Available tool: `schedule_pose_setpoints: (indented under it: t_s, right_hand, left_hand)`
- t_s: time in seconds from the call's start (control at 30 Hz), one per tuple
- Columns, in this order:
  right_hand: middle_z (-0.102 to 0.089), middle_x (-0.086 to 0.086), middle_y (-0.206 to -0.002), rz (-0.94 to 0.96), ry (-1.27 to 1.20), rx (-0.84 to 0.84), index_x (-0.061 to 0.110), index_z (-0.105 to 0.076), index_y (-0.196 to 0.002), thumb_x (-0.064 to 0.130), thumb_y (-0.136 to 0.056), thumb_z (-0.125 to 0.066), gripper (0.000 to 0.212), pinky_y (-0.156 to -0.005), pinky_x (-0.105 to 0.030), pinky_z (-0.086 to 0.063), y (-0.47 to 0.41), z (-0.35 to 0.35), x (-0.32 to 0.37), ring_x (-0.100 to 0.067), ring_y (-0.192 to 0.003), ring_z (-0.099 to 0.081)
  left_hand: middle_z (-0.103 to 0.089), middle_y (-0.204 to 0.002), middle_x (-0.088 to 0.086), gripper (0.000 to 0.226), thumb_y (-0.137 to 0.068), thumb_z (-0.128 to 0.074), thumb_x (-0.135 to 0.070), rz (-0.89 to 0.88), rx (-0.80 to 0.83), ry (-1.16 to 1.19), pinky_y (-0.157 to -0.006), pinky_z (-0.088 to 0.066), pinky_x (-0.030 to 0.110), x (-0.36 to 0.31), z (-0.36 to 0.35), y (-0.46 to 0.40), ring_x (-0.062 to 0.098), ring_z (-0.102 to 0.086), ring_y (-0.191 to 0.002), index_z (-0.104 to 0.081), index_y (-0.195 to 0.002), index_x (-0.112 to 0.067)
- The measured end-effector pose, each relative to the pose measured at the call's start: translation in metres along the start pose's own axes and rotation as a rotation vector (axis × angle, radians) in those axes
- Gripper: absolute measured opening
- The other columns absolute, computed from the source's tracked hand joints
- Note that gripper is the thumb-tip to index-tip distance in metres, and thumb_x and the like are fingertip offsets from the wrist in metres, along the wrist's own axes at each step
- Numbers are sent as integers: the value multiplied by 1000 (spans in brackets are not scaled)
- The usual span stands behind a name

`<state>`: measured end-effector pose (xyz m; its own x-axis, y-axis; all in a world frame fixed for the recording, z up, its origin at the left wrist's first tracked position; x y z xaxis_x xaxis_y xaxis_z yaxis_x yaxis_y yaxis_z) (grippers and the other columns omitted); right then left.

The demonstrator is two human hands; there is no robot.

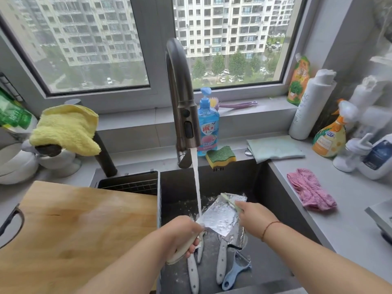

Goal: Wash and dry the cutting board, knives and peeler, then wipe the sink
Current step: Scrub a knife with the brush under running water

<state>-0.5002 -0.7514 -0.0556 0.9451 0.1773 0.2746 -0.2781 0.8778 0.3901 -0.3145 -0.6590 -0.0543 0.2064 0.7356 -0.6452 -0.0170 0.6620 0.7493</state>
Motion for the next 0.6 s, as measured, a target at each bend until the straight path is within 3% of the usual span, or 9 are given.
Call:
schedule_pose_setpoints:
  t_s: [0.1, 0.17, 0.23, 0.33, 0.47, 0.6]
  right_hand:
    - [-66, -3, -95, 43, -15, 58, 34, -54, -113, 20, -94, -35, 31, -68, -31, -47, 22, -12, 6, -27, -93, -64]
    - [-61, 3, -74, 125, -129, 109, 35, -55, -99, 27, -95, -34, 23, -53, -30, -41, 39, -20, 25, -21, -71, -62]
    - [-58, 6, -67, 176, -204, 125, 41, -57, -103, 30, -95, -36, 25, -49, -26, -39, 41, -23, 38, -12, -55, -51]
    - [-58, 3, -77, 146, -135, 59, 34, -56, -108, 25, -96, -35, 25, -55, -29, -37, 22, -14, 32, -18, -68, -55]
    - [-64, -10, -112, 39, -41, 11, 30, -40, -141, 19, -96, -33, 47, -76, -29, -44, 17, -4, 9, -29, -100, -62]
    - [-69, -5, -104, 130, -125, 68, 33, -46, -133, 29, -97, -33, 38, -76, -35, -52, 38, -18, 28, -25, -91, -64]
  left_hand:
    - [-52, -65, 4, 17, -97, -48, -23, 43, -31, -2, -45, -38, 22, 4, 1, -5, 13, -44, -46, -54, -99, -7]
    - [-51, -61, 3, 20, -98, -48, -24, 75, -59, 14, -44, -38, 22, 6, 1, -6, 12, -44, -44, -55, -94, -6]
    - [-51, -60, 3, 21, -98, -47, -23, 79, -77, 17, -44, -37, 22, 4, -1, -7, 13, -43, -43, -55, -91, -6]
    - [-51, -64, 4, 21, -98, -47, -25, 58, -65, 13, -46, -37, 22, -1, -1, -4, 13, -44, -46, -55, -92, -6]
    - [-51, -66, 3, 25, -97, -50, -29, 61, -50, -22, -47, -37, 23, -4, -1, 0, 12, -43, -47, -55, -92, -5]
    - [-51, -66, 3, 22, -97, -49, -27, 55, -71, -35, -46, -37, 22, -2, -1, -1, 13, -42, -47, -54, -99, -6]
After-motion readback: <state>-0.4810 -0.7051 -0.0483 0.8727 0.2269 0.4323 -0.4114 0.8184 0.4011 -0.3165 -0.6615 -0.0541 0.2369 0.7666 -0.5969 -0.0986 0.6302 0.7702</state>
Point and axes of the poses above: each hand's wrist, its own y-axis away from the middle knuckle, its own z-axis out of the back of the hand, x = y × z, the point moved 5 cm from there along -y, towards the middle knuckle
